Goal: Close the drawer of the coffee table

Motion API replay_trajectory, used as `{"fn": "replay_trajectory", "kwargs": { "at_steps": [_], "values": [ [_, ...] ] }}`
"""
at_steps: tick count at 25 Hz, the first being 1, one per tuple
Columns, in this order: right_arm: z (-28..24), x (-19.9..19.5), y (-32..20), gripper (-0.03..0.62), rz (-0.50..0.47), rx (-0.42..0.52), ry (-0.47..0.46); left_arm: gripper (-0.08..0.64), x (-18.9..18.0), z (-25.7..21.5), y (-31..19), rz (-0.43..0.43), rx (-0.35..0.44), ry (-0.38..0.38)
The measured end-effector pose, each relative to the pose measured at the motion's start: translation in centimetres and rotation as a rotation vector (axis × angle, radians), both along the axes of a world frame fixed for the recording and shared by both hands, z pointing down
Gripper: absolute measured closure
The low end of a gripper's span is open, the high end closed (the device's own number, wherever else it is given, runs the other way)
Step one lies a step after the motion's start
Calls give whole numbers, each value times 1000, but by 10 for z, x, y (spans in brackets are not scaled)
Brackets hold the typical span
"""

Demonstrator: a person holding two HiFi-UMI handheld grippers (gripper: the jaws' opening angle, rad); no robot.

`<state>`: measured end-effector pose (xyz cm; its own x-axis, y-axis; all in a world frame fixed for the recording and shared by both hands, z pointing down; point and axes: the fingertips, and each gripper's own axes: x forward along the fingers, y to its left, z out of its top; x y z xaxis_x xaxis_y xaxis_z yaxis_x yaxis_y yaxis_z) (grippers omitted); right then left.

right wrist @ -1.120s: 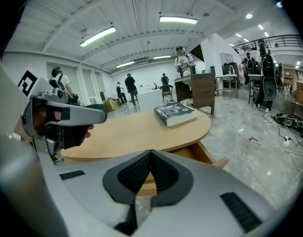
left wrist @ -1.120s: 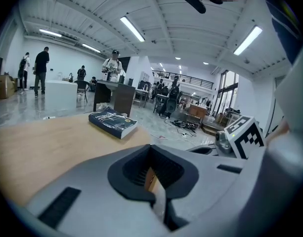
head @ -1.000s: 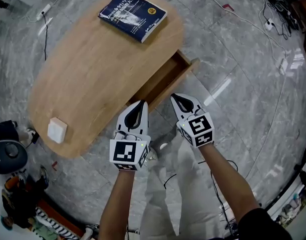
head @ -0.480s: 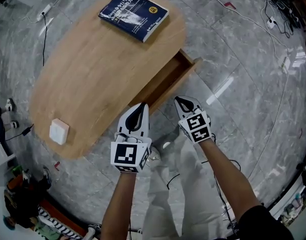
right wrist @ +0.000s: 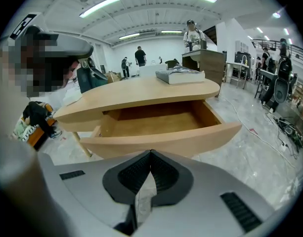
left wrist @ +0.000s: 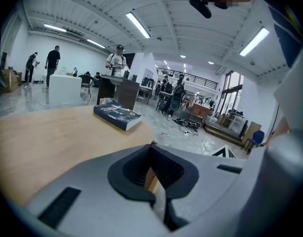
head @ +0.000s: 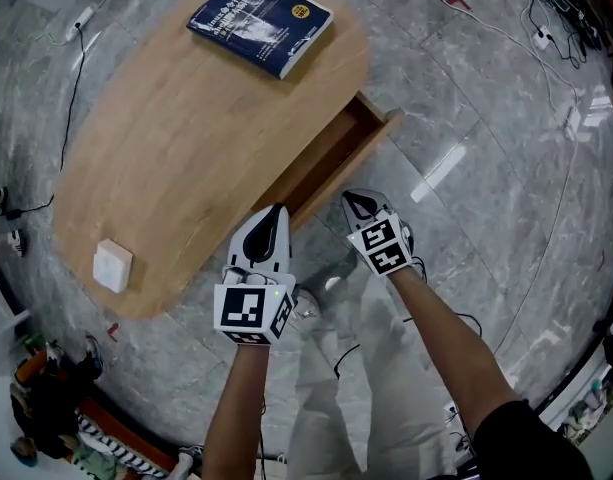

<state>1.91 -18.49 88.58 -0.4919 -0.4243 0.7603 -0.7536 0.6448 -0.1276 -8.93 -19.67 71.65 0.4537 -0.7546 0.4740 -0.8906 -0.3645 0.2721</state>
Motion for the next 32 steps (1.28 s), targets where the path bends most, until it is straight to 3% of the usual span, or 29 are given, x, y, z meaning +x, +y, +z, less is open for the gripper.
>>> {"fn": "replay_trajectory", "kwargs": {
  "at_steps": [32],
  "values": [
    [20,-21,-2,581,-24,-27,8,563,-19,14,3,-9,-19,-9]
  ]
}}
